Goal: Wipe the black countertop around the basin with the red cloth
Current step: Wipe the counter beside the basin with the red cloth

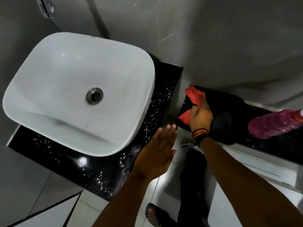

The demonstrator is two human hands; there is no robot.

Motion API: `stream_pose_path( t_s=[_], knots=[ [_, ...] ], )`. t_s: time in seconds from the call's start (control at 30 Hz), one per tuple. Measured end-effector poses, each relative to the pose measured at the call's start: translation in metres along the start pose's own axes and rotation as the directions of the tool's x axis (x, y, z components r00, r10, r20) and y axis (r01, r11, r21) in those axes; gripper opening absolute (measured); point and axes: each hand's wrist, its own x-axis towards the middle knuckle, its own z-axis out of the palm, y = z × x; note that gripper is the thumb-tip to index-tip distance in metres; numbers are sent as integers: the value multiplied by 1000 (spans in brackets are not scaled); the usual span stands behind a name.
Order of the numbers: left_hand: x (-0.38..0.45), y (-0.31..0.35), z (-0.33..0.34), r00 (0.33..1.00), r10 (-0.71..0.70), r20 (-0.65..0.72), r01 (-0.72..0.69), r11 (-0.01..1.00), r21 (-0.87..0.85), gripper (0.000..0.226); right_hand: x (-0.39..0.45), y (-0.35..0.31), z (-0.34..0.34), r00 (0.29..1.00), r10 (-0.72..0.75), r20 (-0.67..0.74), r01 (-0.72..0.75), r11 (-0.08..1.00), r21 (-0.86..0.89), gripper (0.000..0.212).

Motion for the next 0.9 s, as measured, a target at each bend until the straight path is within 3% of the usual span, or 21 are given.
stream_pose_path(
  t_s=[0.13, 0.2, 0.27, 0.3, 0.37, 0.53, 0.6, 0.7, 0.9],
  knots=[
    [1, 0, 1, 1000, -15, -4, 14, 998, -61, 62, 4, -46, -29, 971, -214, -102, 225, 968, 110, 57],
    [0, 0, 0, 999, -14, -29, 12, 998, -68, 62, 19, -72, -26, 897, -441, 23, 440, 897, 44, 60],
    [-1, 0, -2, 999, -16, -47, 12, 995, -94, 63, 45, -83, -5, 752, -579, 313, 625, 779, -60, 63],
    [-1, 0, -2, 999, -19, -48, 13, 994, -112, 63, 56, -88, 8, 687, -563, 459, 672, 733, -107, 67],
    [-2, 0, -3, 999, -23, -36, 18, 990, -143, 63, 71, -92, 30, 604, -515, 608, 741, 644, -191, 75],
    [-1, -1, -2, 999, -13, -30, 9, 992, -126, 63, 99, -107, 47, 507, -538, 674, 835, 500, -230, 68],
    [-2, 0, -3, 999, -16, -29, 13, 995, -99, 63, 98, -108, 48, 512, -534, 672, 836, 490, -247, 66],
    [-1, 0, -6, 1000, -12, -25, 10, 995, -102, 63, 83, -107, 50, 580, -516, 630, 792, 538, -289, 68],
    [-12, 4, -16, 995, -30, -92, 0, 948, -317, 60, 13, -88, 32, 629, -575, 524, 753, 618, -226, 59]
  ],
)
